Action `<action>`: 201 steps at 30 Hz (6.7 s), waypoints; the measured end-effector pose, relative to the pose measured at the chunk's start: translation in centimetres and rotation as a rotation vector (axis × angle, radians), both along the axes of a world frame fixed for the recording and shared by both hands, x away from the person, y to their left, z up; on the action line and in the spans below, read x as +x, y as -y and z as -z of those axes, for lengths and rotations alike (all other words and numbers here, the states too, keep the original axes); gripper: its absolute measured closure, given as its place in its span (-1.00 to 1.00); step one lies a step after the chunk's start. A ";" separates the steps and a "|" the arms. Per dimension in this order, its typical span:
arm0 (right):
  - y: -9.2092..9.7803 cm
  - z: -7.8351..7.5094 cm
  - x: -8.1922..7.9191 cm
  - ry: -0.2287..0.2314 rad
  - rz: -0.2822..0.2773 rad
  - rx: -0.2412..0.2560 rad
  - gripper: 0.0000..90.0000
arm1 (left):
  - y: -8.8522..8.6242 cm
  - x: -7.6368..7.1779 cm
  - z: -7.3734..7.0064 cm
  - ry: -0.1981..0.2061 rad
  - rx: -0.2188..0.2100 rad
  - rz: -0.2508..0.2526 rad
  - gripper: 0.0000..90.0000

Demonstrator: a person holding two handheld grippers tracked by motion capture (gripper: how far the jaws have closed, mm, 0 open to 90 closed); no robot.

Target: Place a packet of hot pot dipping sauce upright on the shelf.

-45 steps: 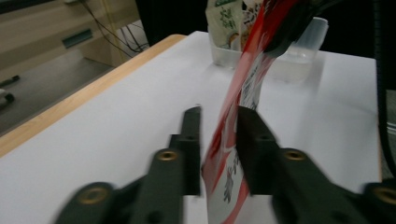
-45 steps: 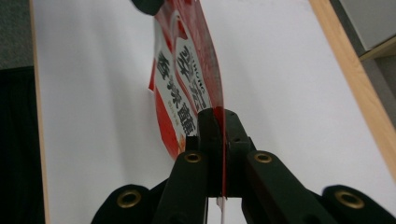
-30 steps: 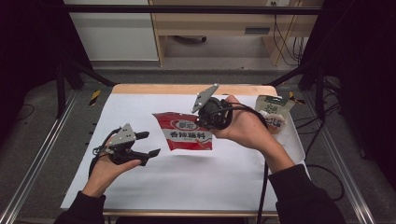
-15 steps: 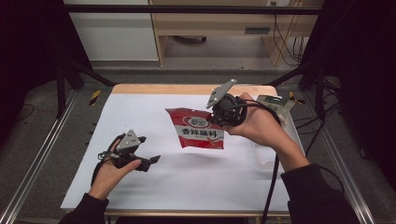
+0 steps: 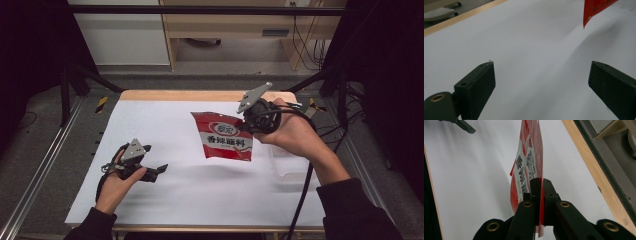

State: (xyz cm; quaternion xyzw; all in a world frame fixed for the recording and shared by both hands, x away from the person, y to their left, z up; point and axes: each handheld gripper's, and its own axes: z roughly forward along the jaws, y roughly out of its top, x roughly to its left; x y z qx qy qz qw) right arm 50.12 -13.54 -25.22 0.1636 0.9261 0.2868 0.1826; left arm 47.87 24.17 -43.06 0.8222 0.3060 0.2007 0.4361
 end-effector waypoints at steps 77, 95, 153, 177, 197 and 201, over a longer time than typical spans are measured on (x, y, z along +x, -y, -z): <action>17.1 -3.4 -3.8 0.112 0.300 0.145 1.00 | -0.9 0.1 0.7 -0.020 0.002 -0.033 -0.85; 18.4 -1.5 -2.9 0.077 0.331 0.149 1.00 | -0.9 0.0 0.7 -0.019 0.004 -0.031 -0.85; 21.8 5.4 -3.8 -0.035 0.448 0.166 0.60 | -0.5 0.0 1.1 -0.032 0.021 -0.018 -0.85; 16.0 0.7 -3.0 0.145 0.417 0.204 -0.62 | -0.6 0.0 0.9 -0.029 0.016 -0.020 -0.85; 7.6 -1.0 -4.4 0.206 0.302 0.217 -0.72 | -0.8 0.0 0.8 -0.027 0.013 -0.026 -0.85; 6.2 -0.7 -4.4 0.205 0.285 0.236 -0.73 | -0.9 0.0 0.9 -0.026 0.016 -0.027 -0.85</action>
